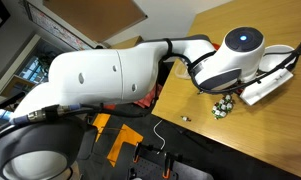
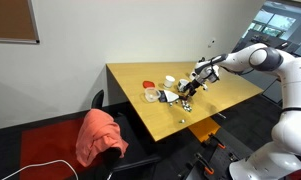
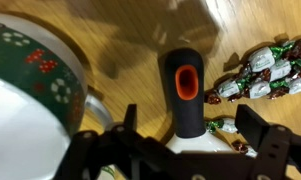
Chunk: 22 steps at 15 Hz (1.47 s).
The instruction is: Use the brush to sweep the candy on the table
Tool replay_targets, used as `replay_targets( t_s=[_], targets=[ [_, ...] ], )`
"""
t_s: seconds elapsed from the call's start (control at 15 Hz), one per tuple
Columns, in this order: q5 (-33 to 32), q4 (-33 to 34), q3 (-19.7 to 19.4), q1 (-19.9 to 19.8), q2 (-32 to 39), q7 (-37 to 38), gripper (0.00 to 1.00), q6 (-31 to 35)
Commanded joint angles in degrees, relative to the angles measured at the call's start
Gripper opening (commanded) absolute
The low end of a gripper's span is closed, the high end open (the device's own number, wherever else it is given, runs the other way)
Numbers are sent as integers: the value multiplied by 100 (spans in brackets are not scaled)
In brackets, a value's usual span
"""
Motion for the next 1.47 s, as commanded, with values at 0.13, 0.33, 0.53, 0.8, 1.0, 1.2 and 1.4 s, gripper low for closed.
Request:
replay_targets(
  t_s=[0.13,0.33,0.53,0.8,1.0,1.2,1.4],
  targets=[
    [-134,259,183,-112,294,-103,100,188],
    [-143,290,248,-131,388,-131,100,200],
    [-201,325,286,-155,457,-128,74,212],
    [-253,362,292,-203,491,-119,50,225],
    [-274,344,304,-234,481,-125,22,255],
    [-285,197,358,-254,359,-184,16,353],
    [-256,-150,483,-310,39,-354,16,523]
  ],
)
